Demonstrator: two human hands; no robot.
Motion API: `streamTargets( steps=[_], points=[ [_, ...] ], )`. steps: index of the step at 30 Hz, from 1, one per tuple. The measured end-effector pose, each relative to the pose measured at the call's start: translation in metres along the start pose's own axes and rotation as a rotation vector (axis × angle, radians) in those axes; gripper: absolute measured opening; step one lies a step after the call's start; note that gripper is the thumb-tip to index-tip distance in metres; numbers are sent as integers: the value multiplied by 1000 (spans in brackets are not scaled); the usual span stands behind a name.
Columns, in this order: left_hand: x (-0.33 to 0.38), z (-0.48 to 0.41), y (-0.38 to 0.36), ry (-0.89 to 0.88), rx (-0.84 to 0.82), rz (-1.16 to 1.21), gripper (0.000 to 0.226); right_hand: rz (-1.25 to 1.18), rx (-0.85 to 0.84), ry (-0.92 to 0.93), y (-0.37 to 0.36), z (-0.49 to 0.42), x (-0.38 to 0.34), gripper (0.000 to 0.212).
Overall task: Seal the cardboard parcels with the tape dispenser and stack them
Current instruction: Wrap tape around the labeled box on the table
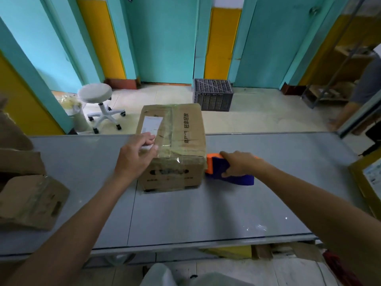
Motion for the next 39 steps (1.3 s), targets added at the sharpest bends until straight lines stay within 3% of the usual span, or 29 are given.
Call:
streamTargets(
  steps=[6,11,13,15,17,19,21,24,29,34,39],
  points=[
    [8,-4,4,-42,-84,-55,52,-181,172,-35,-63,12,10,89],
    [16,-3,6,-105,-103,-197,54,49,207,-81,-67,19,14,107],
    [21,0,5,-142,-108,-203,56,160,266,-131,-44,26,14,100],
    [25,2,1,-191,-155,-241,63,28,547,-108,-6,37,7,84],
    [26,5,-6,-234,-211,-309,69,-247,900,47,30,52,-8,71],
    [26,8,-10,-283,-218,-370,67,-244,1134,200,50,58,-30,60],
    [26,11,-10,-342,-183,-418,61,-127,1117,302,44,47,-52,52],
    [27,11,-11,-411,-124,-461,54,-190,1063,297,26,27,-59,46],
    [25,12,-18,-521,-39,-598,44,-246,1259,274,23,23,-66,34],
    [32,12,-18,-491,-8,-602,40,-322,1203,312,35,28,-64,44],
    [37,14,-25,-553,-122,-606,49,-308,1136,343,40,21,-80,53]
  ],
)
Point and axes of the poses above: each hand's wrist, its own z-axis away from the middle knuckle, its own y-axis out of the back of the hand, x = y × z, the point moved 5 cm from there along -z, towards the middle knuckle, and after that the axes turned 9 degrees about z, right-handed, at the moved point
